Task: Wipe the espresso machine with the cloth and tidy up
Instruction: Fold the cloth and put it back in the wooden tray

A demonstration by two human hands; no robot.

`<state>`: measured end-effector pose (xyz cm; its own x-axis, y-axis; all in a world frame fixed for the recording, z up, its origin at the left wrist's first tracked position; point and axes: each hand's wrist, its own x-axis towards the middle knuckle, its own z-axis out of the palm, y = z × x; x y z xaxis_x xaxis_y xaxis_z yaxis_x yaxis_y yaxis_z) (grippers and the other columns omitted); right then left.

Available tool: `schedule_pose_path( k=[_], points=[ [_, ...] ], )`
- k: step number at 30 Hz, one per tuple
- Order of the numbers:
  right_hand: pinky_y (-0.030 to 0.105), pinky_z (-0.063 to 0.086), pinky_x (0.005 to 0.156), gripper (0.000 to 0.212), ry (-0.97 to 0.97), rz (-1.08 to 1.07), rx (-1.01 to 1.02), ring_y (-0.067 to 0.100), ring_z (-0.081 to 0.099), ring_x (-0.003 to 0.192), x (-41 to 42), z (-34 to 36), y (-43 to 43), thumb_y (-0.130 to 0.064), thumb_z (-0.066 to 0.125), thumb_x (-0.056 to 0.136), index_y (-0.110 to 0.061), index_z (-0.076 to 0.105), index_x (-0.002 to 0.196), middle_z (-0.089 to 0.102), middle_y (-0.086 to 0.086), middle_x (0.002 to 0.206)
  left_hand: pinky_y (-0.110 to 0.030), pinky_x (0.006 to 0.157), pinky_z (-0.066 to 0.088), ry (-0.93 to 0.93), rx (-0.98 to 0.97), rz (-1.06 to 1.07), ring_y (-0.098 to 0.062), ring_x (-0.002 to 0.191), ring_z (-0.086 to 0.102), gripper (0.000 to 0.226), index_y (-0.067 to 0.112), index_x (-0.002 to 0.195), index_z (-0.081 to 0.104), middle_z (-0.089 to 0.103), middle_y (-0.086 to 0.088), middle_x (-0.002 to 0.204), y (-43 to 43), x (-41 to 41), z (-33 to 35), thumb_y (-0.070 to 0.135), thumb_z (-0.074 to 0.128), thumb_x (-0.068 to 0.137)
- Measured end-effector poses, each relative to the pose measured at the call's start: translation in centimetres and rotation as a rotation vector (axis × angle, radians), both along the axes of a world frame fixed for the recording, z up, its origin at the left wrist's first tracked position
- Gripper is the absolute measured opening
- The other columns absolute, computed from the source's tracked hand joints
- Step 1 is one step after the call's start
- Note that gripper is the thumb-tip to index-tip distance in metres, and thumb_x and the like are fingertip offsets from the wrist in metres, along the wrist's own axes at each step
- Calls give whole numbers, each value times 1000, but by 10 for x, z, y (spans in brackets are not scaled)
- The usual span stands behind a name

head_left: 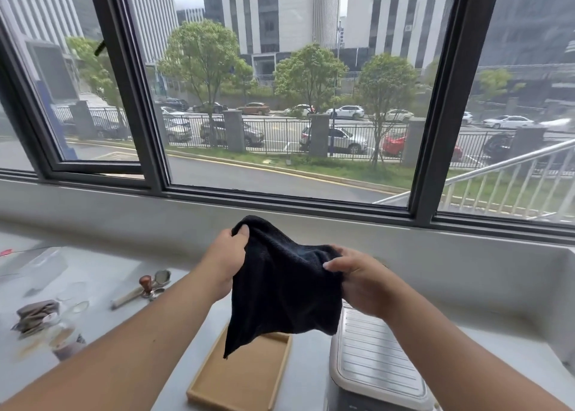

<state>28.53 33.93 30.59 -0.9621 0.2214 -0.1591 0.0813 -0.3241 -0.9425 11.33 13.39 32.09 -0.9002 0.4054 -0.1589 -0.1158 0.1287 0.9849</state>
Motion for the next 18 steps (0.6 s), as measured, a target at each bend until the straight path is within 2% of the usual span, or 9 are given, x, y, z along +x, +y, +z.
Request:
schedule_pose_path(
  k=[1,3,5,6,9,11,13,15,18],
  points=[
    [53,52,105,46,-4,-36,39,38,65,113,-4,0,-1,10,43,97,2,58,139,65,30,135,-58,105,54,-23,10,-16,-34,119,68,41,16,128,60,70,-14,129,0,-4,0,50,46,109],
    [46,60,81,44,-32,-105,97,29,71,95,-12,-2,-1,3,43,102,-16,63,136,74,18,124,-55,101,57,-54,20,-56,-31,116,70,41,19,131,59,72,-10,127,0,-10,1,51,42,110],
    [43,61,67,43,-74,-151,133,22,74,80,-18,-4,-3,-6,42,107,-35,68,126,79,8,112,-49,87,60,-56,10,-98,-30,108,72,39,25,129,57,74,-7,123,0,-16,3,52,36,111],
    [42,61,65,46,-89,-178,152,21,75,76,-22,-5,-3,-9,40,108,-42,69,120,80,5,109,-48,84,60,-51,0,-109,-30,107,73,37,27,127,57,74,-6,123,0,-19,4,53,35,111],
    [50,66,72,50,-120,-278,169,24,77,84,-34,-7,-7,-17,37,110,-56,69,111,80,-1,110,-56,99,57,-36,-11,-119,-28,115,69,34,34,131,52,69,1,128,1,-30,3,53,34,110],
    [48,66,73,40,-183,-321,246,25,77,95,-42,-8,-10,-27,38,110,-54,65,120,80,-3,111,-57,102,56,-26,-17,-129,-26,119,66,34,37,134,50,67,4,131,1,-37,2,55,34,110],
    [39,64,64,30,-286,-367,310,23,79,86,-47,-9,-11,-40,39,109,-38,66,122,81,-3,98,-57,109,51,-11,-33,-139,-26,128,60,39,39,141,47,62,5,140,1,-44,2,57,34,109],
    [35,61,57,44,-389,-355,288,22,80,72,-53,-10,-14,-55,36,105,-26,68,114,82,0,86,-56,117,42,8,-56,-151,-26,139,51,45,38,148,42,54,6,150,0,-55,-1,58,35,108],
    [37,62,63,74,-471,-259,221,22,80,75,-63,-7,-21,-82,31,87,-27,76,106,83,2,90,-52,120,41,22,-50,-152,-26,139,52,47,31,148,46,56,2,149,0,-71,-6,56,37,109]
  ],
)
